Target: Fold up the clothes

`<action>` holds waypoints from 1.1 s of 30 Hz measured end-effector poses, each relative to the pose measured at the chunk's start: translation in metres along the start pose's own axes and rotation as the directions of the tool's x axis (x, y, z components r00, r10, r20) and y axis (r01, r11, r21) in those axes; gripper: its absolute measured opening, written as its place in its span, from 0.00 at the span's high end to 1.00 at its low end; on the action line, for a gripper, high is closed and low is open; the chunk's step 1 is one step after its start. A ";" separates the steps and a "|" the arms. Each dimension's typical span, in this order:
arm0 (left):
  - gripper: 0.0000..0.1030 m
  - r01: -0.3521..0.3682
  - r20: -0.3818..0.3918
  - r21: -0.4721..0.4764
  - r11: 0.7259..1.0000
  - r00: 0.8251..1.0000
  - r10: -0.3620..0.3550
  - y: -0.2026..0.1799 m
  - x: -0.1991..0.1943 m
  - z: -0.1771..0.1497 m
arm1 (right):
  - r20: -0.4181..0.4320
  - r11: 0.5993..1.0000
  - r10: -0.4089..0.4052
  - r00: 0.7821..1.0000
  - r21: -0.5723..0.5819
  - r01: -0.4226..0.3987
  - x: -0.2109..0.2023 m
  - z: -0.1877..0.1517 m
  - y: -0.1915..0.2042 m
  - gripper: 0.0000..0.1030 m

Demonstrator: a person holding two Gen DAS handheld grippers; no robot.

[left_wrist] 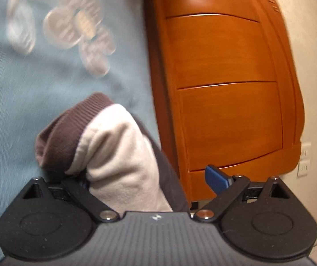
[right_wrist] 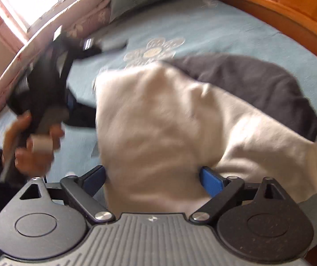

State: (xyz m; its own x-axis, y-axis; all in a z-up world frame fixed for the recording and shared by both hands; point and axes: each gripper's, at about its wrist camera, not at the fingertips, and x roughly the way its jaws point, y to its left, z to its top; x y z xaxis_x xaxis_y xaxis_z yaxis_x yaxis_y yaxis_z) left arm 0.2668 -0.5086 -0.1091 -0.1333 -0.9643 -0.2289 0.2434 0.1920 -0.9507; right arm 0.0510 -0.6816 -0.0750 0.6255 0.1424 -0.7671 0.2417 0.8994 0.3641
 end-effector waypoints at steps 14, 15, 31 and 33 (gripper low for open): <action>0.10 -0.258 0.138 0.251 0.933 0.964 0.229 -0.039 -0.039 0.015 | 0.026 0.993 0.022 0.999 -0.120 -0.019 -0.022 0.018 0.022 0.01; 0.10 -0.270 0.129 0.294 0.917 0.962 0.242 -0.048 -0.038 0.012 | 0.044 0.992 0.035 0.998 -0.123 -0.030 -0.023 0.024 0.023 0.01; 0.07 -0.224 -0.022 0.073 0.972 0.974 0.227 -0.006 -0.048 0.018 | -0.027 0.981 0.191 0.981 0.016 -0.191 0.018 0.023 0.014 0.00; 0.07 -0.230 -0.033 0.007 0.973 0.973 0.230 0.013 -0.036 0.019 | -0.023 0.982 0.190 0.982 0.015 -0.190 0.020 0.020 0.015 0.00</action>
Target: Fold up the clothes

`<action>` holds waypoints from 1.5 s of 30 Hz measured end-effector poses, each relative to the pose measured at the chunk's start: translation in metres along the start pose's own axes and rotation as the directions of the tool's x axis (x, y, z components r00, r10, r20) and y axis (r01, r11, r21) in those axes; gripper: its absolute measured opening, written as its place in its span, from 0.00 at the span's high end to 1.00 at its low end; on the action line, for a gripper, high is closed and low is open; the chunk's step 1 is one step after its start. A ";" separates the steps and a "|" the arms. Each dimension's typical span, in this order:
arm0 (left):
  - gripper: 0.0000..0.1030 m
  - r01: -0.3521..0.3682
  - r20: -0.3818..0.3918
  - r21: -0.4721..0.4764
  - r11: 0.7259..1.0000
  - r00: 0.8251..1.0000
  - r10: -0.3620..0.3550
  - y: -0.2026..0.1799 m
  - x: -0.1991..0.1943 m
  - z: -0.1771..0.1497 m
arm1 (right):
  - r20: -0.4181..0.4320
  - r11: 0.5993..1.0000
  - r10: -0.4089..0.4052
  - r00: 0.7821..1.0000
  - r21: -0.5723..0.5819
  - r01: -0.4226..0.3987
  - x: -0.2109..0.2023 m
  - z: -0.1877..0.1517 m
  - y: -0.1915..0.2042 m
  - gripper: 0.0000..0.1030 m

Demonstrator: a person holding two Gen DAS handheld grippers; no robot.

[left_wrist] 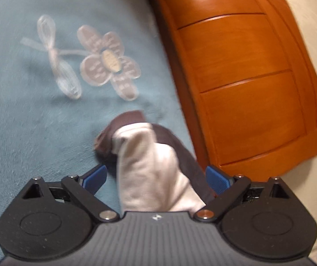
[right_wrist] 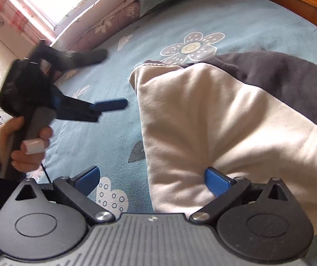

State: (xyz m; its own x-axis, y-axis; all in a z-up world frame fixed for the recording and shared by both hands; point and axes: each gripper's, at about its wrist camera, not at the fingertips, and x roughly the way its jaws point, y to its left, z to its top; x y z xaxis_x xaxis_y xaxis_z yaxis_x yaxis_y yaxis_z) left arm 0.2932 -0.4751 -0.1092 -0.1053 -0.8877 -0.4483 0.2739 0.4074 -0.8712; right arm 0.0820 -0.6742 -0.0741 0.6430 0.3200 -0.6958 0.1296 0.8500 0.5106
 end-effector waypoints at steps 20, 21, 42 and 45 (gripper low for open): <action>0.07 -0.105 -0.021 0.285 0.953 0.993 0.115 -0.028 0.016 0.029 | 0.013 0.983 -0.090 0.996 -0.162 0.091 -0.016 -0.010 0.026 0.00; 0.07 -0.126 -0.006 0.276 0.953 0.991 0.133 -0.021 0.006 0.031 | 0.031 0.980 -0.093 0.995 -0.174 0.097 -0.025 -0.007 0.026 0.00; 0.06 0.044 -0.149 0.392 0.919 0.989 0.017 -0.053 0.064 -0.021 | 0.195 0.993 -0.097 0.976 0.081 0.083 -0.136 0.039 -0.062 0.00; 0.09 0.050 -0.161 0.397 0.917 0.987 0.016 -0.050 0.059 -0.023 | 0.229 0.966 -0.003 0.973 0.252 -0.057 -0.134 0.068 -0.117 0.00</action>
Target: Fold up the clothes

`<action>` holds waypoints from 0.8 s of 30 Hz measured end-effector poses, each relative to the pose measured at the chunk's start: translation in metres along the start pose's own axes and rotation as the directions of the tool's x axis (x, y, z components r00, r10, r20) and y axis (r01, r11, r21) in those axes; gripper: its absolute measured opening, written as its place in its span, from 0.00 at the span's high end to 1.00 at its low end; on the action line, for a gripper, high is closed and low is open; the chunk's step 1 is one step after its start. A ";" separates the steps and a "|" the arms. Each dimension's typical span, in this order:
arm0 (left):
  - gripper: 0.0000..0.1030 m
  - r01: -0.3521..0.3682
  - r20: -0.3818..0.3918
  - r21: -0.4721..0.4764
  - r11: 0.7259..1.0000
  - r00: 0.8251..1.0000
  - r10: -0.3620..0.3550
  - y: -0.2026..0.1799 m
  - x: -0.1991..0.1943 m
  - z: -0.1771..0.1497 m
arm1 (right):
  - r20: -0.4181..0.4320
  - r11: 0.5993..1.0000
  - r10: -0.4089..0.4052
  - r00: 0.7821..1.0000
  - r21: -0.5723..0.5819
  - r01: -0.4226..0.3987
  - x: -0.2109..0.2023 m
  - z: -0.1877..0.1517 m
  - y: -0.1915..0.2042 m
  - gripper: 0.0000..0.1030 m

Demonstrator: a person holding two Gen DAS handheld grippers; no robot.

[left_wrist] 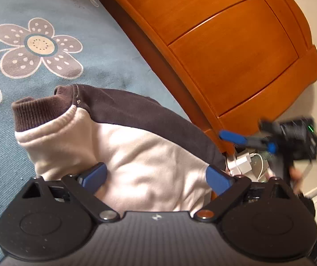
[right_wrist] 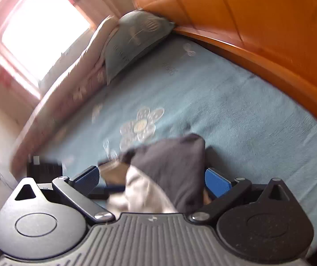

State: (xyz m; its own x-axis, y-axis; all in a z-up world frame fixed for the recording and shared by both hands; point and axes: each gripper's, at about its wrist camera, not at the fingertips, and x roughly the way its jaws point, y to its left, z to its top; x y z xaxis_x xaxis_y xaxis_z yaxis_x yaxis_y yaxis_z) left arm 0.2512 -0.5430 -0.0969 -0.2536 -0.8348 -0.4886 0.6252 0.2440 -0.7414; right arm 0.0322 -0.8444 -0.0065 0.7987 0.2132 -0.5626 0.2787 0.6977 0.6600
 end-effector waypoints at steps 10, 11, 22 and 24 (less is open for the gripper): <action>0.09 0.071 0.002 0.013 0.997 0.997 -0.071 0.011 -0.008 -0.002 | -0.229 0.938 0.209 0.951 0.321 -0.130 0.116 0.017 -0.088 0.00; 0.09 0.079 0.001 0.015 0.997 0.997 -0.079 0.011 -0.009 -0.002 | -0.230 0.937 0.235 0.944 0.312 -0.158 0.124 0.019 -0.085 0.00; 0.09 0.060 0.116 0.108 0.992 0.991 -0.073 -0.006 -0.029 0.022 | -0.036 0.911 0.413 0.910 0.027 -0.412 0.116 0.039 -0.033 0.00; 0.08 0.020 0.148 0.087 0.996 0.988 -0.033 -0.005 -0.031 0.030 | 0.025 0.924 0.381 0.924 0.012 -0.382 0.107 0.043 -0.035 0.00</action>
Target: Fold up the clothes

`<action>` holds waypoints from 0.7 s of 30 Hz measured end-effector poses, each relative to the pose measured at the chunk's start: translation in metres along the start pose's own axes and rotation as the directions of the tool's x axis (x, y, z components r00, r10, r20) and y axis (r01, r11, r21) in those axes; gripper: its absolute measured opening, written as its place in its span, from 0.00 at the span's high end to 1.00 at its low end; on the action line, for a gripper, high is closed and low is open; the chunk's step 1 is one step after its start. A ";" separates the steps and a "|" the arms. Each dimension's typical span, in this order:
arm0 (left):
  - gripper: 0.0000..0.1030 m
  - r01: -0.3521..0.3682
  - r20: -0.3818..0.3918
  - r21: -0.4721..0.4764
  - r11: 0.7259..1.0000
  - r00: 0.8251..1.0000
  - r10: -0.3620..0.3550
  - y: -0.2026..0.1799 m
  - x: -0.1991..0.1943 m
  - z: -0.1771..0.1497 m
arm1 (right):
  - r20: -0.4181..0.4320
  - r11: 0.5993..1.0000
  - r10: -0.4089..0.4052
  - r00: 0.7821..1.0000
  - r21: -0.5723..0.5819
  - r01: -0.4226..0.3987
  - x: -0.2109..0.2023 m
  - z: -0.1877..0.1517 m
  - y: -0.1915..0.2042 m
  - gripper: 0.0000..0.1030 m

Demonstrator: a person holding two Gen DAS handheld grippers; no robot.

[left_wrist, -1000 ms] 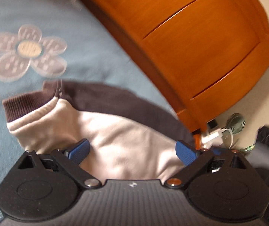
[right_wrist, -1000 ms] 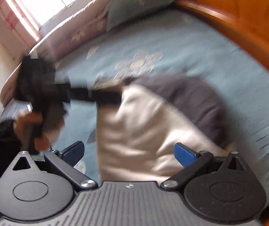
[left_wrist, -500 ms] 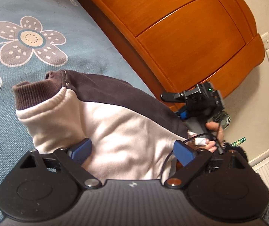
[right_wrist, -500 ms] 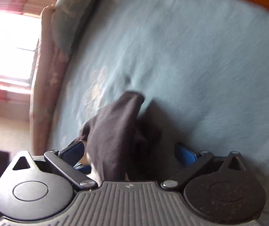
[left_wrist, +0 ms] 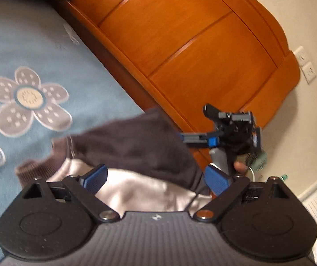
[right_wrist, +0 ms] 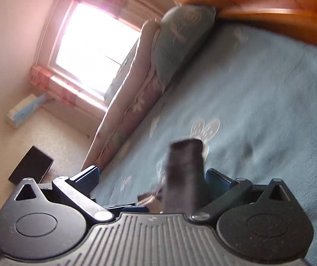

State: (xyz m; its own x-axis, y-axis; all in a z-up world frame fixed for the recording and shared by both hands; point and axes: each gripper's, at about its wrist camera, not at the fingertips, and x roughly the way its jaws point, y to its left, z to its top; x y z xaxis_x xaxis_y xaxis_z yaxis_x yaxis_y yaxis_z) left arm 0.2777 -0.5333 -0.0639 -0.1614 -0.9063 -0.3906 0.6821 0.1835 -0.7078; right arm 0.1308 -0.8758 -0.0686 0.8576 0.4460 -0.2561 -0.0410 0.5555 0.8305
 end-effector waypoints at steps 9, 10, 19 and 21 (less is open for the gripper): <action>0.06 0.095 0.006 -0.157 0.983 0.995 -0.096 0.020 -0.010 0.001 | 0.113 0.982 -0.166 0.980 -0.074 0.175 -0.029 -0.012 0.034 0.00; 0.05 0.108 -0.013 -0.180 0.978 0.994 -0.112 0.024 -0.006 0.001 | 0.083 0.981 -0.148 0.986 -0.113 0.157 -0.024 -0.020 0.044 0.00; 0.07 -0.085 -0.069 -0.092 0.992 0.994 0.079 0.009 -0.003 -0.001 | -0.060 0.916 -0.379 0.923 -0.166 0.366 0.007 -0.075 0.051 0.01; 0.07 -0.101 -0.066 -0.016 0.995 0.993 0.099 -0.006 -0.016 -0.002 | 0.003 0.912 -0.366 0.931 -0.197 0.359 -0.019 -0.080 0.073 0.01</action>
State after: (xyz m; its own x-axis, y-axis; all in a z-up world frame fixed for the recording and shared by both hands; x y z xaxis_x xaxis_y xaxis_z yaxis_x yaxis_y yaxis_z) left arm 0.2749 -0.5188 -0.0547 -0.1394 -0.8566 -0.4967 0.6836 0.2797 -0.6742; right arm 0.0704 -0.7875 -0.0433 0.8144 0.2100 -0.5409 0.1699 0.8051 0.5683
